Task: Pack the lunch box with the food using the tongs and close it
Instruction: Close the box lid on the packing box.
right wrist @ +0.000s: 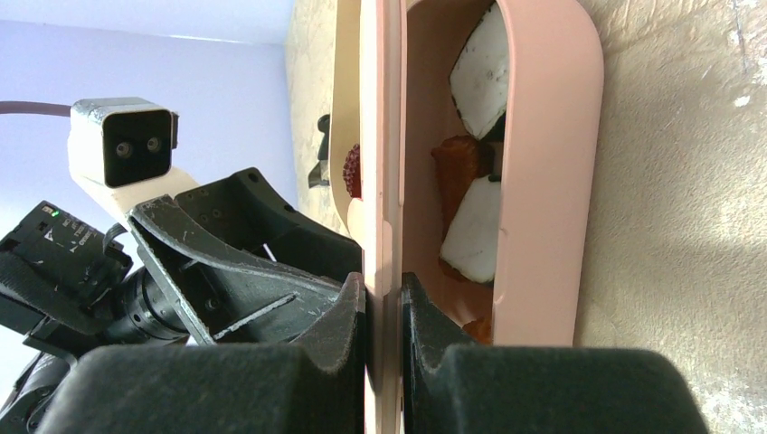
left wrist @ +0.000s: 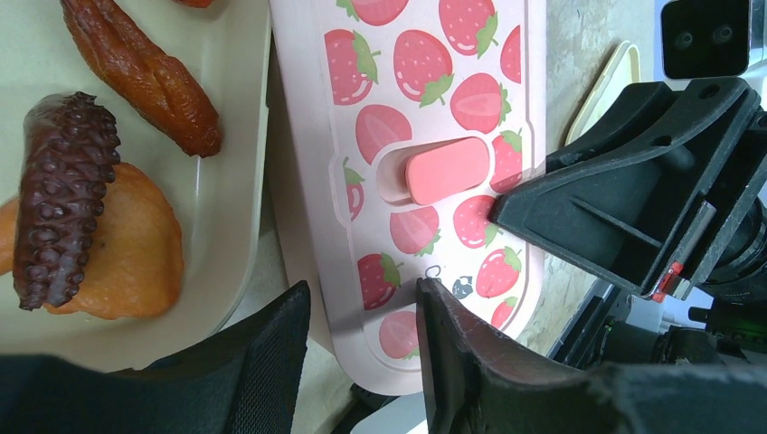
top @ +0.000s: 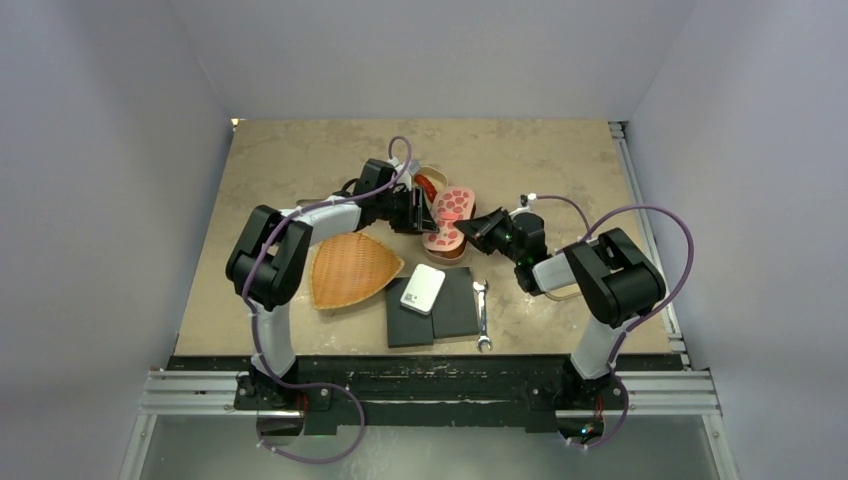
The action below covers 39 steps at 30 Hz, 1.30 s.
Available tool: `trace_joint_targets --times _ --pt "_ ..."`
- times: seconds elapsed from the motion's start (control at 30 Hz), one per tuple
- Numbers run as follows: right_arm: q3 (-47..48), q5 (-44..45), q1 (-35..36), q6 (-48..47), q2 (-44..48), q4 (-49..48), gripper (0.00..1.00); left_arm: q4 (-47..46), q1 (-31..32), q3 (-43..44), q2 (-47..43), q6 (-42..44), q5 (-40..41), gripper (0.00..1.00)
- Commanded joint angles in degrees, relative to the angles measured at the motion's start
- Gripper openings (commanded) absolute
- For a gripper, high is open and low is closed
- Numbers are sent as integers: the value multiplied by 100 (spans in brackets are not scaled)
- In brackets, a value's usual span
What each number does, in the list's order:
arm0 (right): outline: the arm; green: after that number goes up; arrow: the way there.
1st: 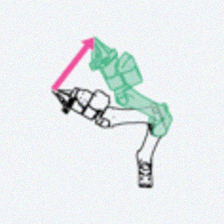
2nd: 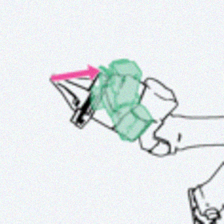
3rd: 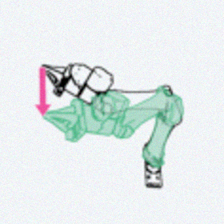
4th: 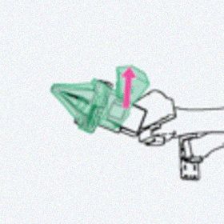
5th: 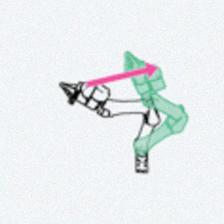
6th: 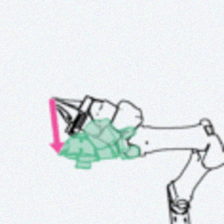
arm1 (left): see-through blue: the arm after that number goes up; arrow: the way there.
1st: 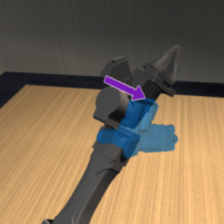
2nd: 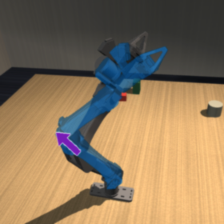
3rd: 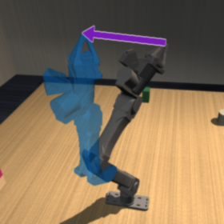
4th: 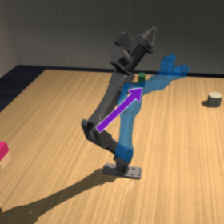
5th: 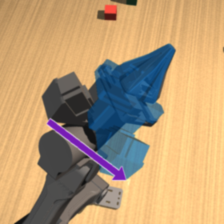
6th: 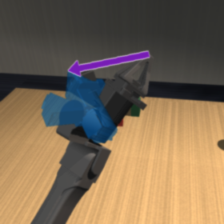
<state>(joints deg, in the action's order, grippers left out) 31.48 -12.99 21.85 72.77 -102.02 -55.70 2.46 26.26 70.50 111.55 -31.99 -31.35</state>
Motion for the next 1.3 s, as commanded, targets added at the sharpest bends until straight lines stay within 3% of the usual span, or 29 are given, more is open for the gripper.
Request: trace_joint_targets --times 0.0,0.57,0.87,1.27 --pt "-70 102 34 19 147 -29 0 57 -25 30 96 34 76 44" --pt "66 -133 34 -132 35 -11 0 202 -25 96 119 133 178 46" --pt "134 -177 33 -203 -63 141 0 228 -25 115 174 140 164 39" --pt "386 287 36 -840 599 1201 35 357 -25 122 222 131 298 34"
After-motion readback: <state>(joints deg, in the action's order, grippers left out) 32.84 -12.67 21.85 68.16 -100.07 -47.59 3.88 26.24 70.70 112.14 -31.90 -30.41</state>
